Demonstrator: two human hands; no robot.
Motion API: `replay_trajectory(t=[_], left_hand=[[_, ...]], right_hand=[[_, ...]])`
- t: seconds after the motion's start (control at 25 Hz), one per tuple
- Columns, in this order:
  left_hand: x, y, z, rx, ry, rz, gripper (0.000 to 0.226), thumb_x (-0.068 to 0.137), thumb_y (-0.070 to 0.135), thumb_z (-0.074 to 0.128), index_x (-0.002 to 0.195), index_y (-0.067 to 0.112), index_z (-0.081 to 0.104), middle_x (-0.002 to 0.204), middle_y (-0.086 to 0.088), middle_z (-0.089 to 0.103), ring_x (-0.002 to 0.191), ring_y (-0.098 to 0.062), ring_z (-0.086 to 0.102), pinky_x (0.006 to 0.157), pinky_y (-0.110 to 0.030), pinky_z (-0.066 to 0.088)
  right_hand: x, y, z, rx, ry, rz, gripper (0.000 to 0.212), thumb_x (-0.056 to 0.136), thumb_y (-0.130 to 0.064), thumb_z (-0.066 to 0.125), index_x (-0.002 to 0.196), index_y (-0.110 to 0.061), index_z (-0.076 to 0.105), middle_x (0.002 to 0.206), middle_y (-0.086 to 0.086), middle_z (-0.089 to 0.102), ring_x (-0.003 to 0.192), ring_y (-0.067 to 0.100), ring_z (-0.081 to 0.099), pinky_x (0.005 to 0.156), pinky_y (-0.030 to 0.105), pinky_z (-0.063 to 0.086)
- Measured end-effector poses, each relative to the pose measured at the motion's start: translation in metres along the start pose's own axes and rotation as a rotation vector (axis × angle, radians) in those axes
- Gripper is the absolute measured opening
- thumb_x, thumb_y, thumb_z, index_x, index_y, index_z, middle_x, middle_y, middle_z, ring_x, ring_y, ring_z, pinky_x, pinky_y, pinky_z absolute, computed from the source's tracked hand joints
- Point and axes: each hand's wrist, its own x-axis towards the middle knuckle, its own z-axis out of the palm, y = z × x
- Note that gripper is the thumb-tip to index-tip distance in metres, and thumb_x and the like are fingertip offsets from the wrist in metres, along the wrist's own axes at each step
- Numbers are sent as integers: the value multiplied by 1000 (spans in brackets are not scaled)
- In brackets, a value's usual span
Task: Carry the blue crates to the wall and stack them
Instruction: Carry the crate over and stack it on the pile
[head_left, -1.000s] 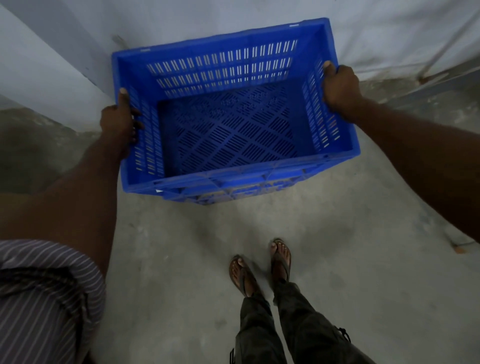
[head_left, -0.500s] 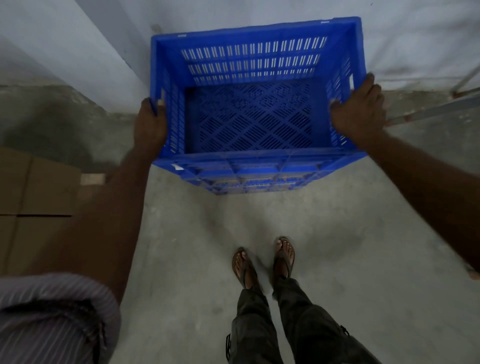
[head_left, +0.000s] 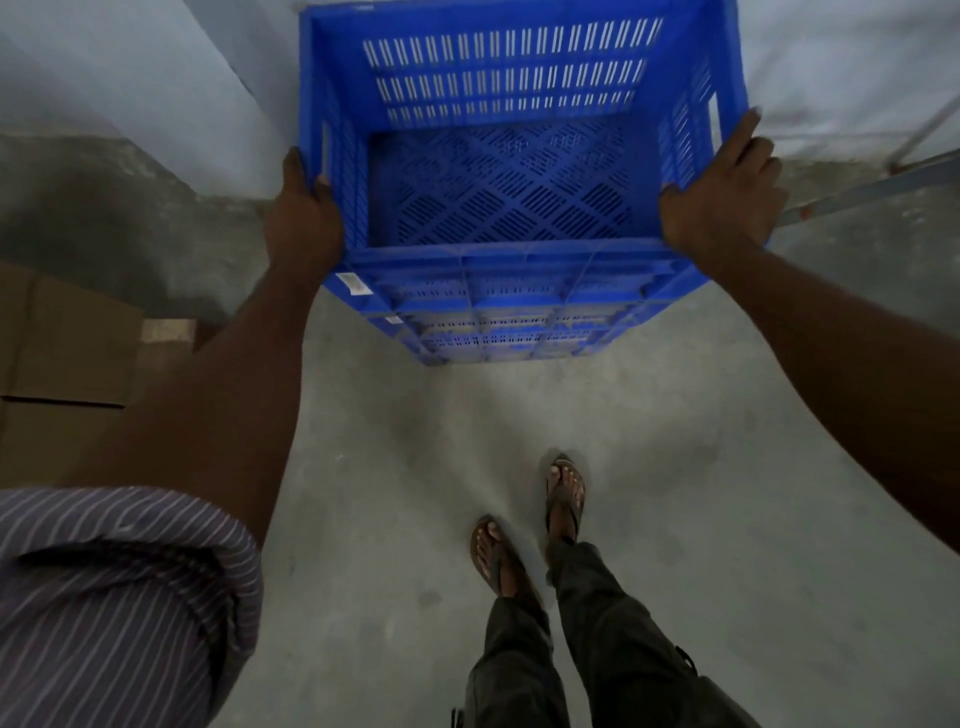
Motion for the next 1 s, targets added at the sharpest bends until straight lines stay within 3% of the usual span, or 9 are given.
replay_trajectory(t=[0.32, 0.76, 1.0], left_hand=[[3, 0, 5, 18, 37, 20, 53, 105, 34, 36, 157, 23, 29, 133, -22, 61, 116, -45, 60, 97, -47, 47], [-22, -7, 8, 35, 65, 14, 53, 106, 26, 37, 156, 13, 28, 138, -24, 57, 120, -45, 57, 96, -45, 45], [-17, -7, 8, -36, 25, 19, 53, 106, 28, 40, 156, 14, 29, 139, -24, 56, 121, -47, 56, 97, -47, 45]], right_hand=[[10, -4, -8, 2, -23, 22, 106, 84, -55, 57, 158, -3, 2, 151, 20, 32, 133, 40, 38, 101, 54, 38], [23, 3, -7, -8, -74, -60, 109, 83, -56, 59, 159, -6, -1, 153, 20, 31, 134, 42, 36, 102, 56, 37], [17, 7, -5, 68, -7, -35, 94, 89, -51, 50, 159, -4, 9, 149, 21, 38, 131, 41, 41, 103, 54, 38]])
